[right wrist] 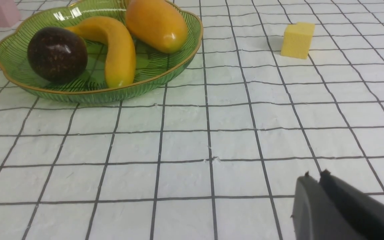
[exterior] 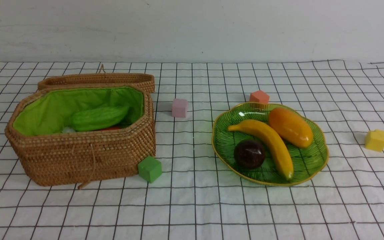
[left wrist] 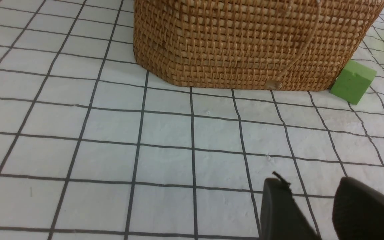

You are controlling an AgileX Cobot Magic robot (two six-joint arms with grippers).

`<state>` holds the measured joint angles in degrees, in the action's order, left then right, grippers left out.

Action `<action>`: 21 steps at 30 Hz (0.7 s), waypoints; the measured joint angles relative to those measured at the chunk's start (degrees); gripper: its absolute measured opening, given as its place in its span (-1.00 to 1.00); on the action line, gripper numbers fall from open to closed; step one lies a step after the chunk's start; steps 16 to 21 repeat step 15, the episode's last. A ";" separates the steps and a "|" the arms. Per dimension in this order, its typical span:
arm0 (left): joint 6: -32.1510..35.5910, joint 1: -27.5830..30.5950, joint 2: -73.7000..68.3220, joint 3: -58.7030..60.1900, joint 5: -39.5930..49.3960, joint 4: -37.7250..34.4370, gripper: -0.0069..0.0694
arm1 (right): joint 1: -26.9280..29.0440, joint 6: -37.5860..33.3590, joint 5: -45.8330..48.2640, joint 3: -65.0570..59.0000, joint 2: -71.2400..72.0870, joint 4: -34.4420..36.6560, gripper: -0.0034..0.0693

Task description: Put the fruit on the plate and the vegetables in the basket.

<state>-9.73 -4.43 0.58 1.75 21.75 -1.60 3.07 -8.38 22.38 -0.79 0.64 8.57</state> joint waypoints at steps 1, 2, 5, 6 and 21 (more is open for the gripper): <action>0.00 0.00 0.00 0.00 0.00 0.00 -0.19 | 0.00 0.00 0.00 0.00 0.00 0.00 -0.76; 0.00 0.00 0.00 0.00 0.00 0.00 -0.19 | 0.00 0.00 0.00 0.00 0.00 0.00 -0.76; 0.00 0.00 0.00 0.00 0.00 0.00 -0.19 | 0.00 0.00 0.00 0.00 0.00 0.00 -0.75; 0.00 0.00 0.00 0.00 0.00 0.00 -0.19 | 0.00 0.00 0.00 0.00 0.00 0.00 -0.74; 0.00 0.00 0.00 0.00 0.00 0.00 -0.19 | 0.00 0.00 -0.02 0.00 0.00 0.00 -0.72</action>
